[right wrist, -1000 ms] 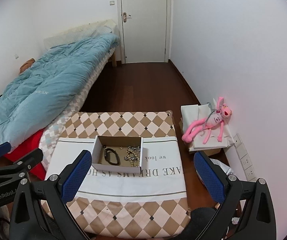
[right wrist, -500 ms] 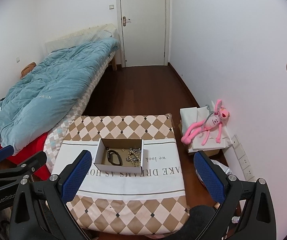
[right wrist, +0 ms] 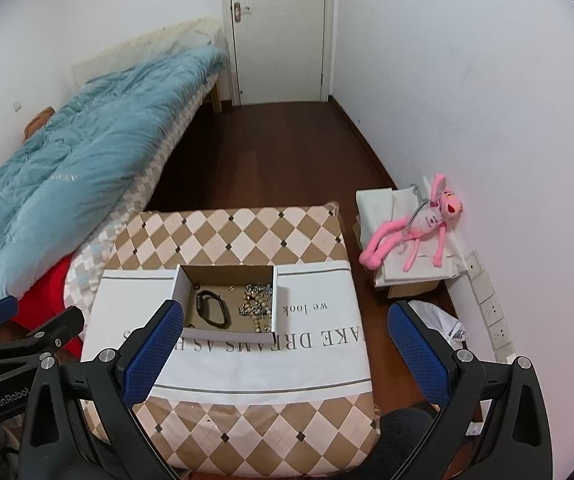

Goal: Organize jewelry

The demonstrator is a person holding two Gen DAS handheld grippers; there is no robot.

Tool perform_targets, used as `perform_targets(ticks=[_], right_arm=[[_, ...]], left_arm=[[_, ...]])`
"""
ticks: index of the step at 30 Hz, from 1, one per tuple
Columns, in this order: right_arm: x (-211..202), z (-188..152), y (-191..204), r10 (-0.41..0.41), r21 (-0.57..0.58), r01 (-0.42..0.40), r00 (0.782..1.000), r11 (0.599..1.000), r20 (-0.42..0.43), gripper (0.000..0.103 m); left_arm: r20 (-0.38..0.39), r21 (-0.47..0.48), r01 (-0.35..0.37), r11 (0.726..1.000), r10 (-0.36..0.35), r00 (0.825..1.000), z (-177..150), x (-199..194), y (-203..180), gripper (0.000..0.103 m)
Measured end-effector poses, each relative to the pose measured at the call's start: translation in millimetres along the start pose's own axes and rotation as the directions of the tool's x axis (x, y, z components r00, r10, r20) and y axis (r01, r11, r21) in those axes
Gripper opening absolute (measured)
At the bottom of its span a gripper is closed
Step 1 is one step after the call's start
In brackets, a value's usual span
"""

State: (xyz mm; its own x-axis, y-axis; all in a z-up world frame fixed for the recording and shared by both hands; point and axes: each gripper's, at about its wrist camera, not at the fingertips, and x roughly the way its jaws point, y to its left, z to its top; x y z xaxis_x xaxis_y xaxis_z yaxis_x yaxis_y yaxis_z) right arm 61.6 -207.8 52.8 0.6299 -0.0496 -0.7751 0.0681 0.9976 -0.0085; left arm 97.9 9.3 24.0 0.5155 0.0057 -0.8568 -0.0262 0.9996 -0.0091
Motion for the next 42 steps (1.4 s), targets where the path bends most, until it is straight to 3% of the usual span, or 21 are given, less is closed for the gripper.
perform_targets(ticks=[15,42], right_arm=[[55.1,4.4,8.5,-0.030,-0.042,0.025,0.994,0.999,-0.104,0.103],[64.8,-0.2,4.7,-0.027,-0.046,0.021,0.990,0.999,-0.137,0.103]], left_arm=[[-0.079,0.022,-0.017,1.000,0.019,0.997,10.8,43.2,1.4,0.103],[-0.095,0.042,-0.016,0.999,0.020,0.995,9.7,50.3,-4.6,0.103]])
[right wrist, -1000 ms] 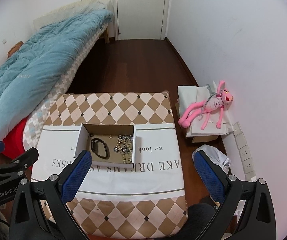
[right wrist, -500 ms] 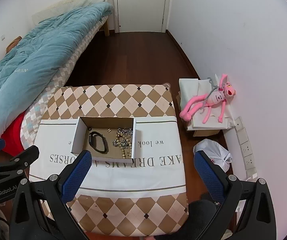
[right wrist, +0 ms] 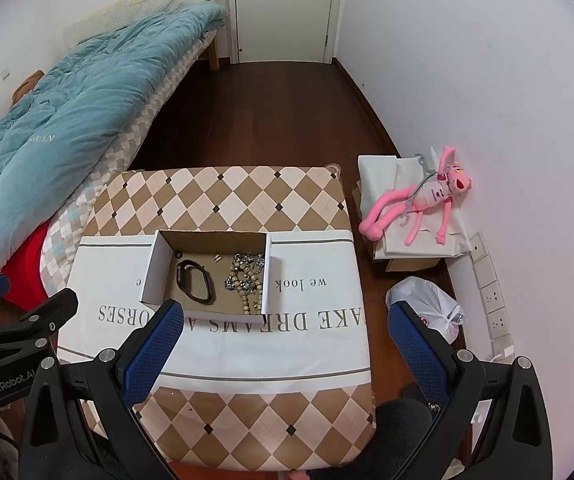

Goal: Organize jewelry

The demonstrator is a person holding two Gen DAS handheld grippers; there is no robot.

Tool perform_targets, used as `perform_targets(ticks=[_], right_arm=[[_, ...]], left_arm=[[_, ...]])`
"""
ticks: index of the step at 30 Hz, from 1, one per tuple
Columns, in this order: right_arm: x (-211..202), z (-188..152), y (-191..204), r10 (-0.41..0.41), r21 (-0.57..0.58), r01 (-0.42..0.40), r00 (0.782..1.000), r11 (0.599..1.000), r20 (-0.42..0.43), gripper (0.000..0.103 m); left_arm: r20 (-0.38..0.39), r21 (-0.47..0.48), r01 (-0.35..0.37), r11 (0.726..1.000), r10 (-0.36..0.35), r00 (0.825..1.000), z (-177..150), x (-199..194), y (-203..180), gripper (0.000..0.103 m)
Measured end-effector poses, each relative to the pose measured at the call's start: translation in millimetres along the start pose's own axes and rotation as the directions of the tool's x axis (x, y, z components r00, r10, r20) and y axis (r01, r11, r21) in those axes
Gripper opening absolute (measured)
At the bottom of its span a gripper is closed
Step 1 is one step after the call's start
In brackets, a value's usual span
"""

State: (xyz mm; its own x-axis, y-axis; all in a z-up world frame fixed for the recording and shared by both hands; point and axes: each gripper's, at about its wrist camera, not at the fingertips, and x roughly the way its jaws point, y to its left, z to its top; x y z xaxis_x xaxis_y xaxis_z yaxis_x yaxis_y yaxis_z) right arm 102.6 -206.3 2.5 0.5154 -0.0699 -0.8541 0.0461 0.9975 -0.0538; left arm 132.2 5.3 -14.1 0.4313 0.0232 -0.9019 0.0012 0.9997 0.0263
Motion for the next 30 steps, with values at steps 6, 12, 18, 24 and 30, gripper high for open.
perform_targets(ticks=[6,12,18,24,30], right_arm=[[1.8,-1.9,1.0,0.005,-0.003,-0.005,1.000,1.000,-0.013,0.103],[3.2,-2.7,1.3,0.003,-0.006,-0.003,1.000,1.000,-0.016,0.103],[3.9,-2.8,1.1,-0.001,-0.010,0.001,1.000,1.000,-0.017,0.103],[4.2,-3.1,1.4,0.002,-0.009,-0.002,1.000,1.000,-0.018,0.103],[4.4,-2.8,2.2,0.004,-0.014,-0.004,1.000,1.000,-0.022,0.103]], left_arm=[[-0.002,0.000,-0.001,1.000,0.001,1.000,-1.5,0.2,1.3,0.103],[0.000,-0.001,0.001,1.000,-0.001,1.000,-3.0,0.2,2.3,0.103],[-0.002,-0.005,0.004,1.000,-0.004,1.000,-4.3,-0.1,3.7,0.103],[0.002,-0.009,0.002,1.000,-0.002,1.000,-6.1,-1.0,3.6,0.103],[0.001,-0.008,0.000,1.000,0.000,1.000,-5.8,-0.6,3.8,0.103]])
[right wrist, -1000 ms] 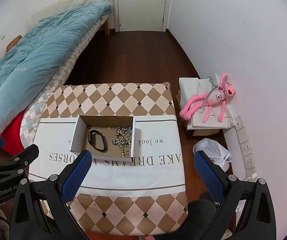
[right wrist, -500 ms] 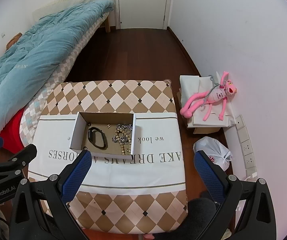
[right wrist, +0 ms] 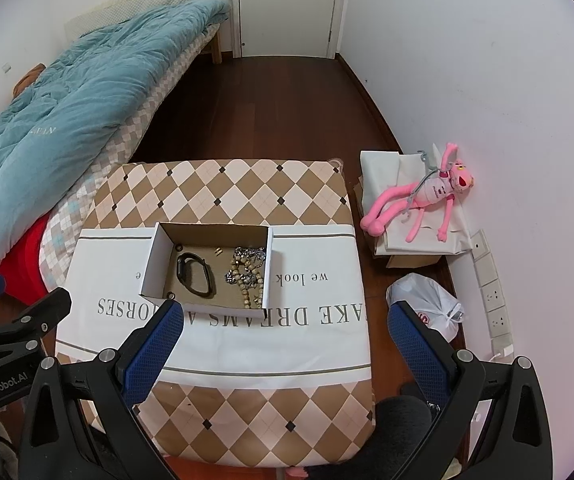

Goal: Organize jewelry

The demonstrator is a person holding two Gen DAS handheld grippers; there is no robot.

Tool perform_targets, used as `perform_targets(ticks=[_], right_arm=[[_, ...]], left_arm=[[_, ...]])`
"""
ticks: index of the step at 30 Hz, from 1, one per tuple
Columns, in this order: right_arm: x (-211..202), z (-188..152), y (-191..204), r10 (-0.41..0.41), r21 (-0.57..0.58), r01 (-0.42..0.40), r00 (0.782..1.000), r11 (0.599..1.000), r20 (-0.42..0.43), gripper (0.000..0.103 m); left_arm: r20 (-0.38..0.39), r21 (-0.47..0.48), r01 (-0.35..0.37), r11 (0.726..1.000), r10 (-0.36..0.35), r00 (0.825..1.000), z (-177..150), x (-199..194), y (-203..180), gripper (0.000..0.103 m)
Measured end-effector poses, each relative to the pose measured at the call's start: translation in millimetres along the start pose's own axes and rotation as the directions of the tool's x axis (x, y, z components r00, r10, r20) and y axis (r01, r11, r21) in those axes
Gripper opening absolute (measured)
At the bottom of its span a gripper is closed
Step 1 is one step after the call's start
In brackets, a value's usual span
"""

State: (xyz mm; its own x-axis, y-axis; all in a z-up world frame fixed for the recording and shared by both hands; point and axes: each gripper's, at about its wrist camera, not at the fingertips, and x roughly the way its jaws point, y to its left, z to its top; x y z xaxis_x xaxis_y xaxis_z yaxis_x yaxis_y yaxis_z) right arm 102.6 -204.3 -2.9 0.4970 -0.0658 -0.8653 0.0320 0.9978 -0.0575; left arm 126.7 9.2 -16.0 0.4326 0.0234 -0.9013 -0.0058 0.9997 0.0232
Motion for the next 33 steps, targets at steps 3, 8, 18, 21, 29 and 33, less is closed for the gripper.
perform_targets(ticks=[3,8,18,21,29,33], right_arm=[[-0.2,-0.6,0.2,0.000,-0.002,0.000,1.000,1.000,0.000,0.103],[0.2,-0.5,0.2,0.002,-0.001,-0.002,1.000,1.000,-0.002,0.103],[-0.5,-0.4,1.0,-0.008,-0.008,0.008,1.000,1.000,-0.002,0.103],[-0.8,-0.5,1.2,-0.007,-0.009,0.007,1.000,1.000,-0.002,0.103],[-0.8,-0.3,1.0,-0.008,-0.008,0.008,1.000,1.000,-0.001,0.103],[-0.9,-0.5,1.3,-0.008,-0.009,0.008,1.000,1.000,-0.002,0.103]], left_arm=[[0.001,0.001,0.001,1.000,-0.001,1.000,-0.4,0.2,0.3,0.103],[0.001,-0.001,0.003,1.000,-0.003,1.000,0.2,-1.0,-0.3,0.103],[0.001,-0.007,0.002,1.000,-0.002,1.000,2.0,-2.9,-3.3,0.103],[0.001,-0.007,0.002,1.000,-0.002,1.000,1.9,-2.8,-3.1,0.103],[0.000,-0.011,0.002,1.000,-0.002,1.000,1.8,-2.8,-2.5,0.103],[0.013,-0.015,0.004,1.000,-0.004,1.000,1.1,-4.2,-1.0,0.103]])
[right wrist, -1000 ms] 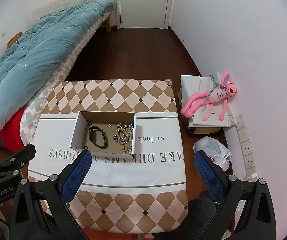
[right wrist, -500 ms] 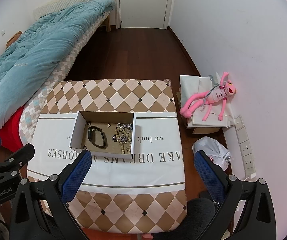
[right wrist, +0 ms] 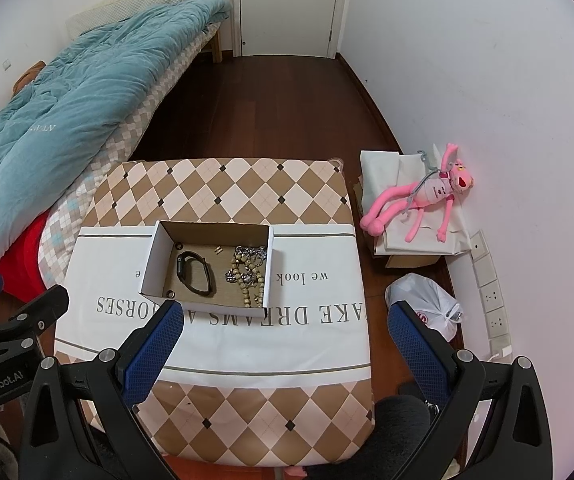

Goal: Organize jewelry

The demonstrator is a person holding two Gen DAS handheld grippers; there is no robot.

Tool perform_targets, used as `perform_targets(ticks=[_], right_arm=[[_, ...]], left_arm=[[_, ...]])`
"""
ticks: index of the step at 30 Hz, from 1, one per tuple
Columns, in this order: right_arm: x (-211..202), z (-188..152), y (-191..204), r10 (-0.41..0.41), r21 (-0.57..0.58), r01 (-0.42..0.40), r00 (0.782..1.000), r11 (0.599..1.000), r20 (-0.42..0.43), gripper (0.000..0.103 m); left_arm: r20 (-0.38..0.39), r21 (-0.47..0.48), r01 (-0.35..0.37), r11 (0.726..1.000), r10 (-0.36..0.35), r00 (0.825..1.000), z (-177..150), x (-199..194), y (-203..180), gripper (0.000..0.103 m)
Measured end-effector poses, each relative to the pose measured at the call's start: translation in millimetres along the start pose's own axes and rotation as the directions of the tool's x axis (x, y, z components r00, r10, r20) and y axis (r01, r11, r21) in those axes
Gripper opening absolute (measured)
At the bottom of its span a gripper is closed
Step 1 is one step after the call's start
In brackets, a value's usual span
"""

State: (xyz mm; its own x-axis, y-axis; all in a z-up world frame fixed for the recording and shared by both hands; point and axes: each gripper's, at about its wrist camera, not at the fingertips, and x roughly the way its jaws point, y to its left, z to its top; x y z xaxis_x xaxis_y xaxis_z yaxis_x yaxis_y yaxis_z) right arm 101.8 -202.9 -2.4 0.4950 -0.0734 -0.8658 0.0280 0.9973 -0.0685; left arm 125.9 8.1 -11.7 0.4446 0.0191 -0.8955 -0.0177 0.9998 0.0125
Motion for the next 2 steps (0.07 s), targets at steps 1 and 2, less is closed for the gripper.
perform_targets(ticks=[1,2], right_arm=[[-0.1,-0.1,0.0,0.001,0.000,-0.001,1.000,1.000,0.000,0.103],[0.1,0.4,-0.1,0.000,0.000,0.000,1.000,1.000,0.000,0.103]], left_arm=[[0.000,-0.002,0.001,1.000,-0.001,1.000,0.0,-0.2,0.9,0.103],[-0.002,-0.002,0.003,1.000,-0.003,1.000,0.0,-0.2,0.8,0.103]])
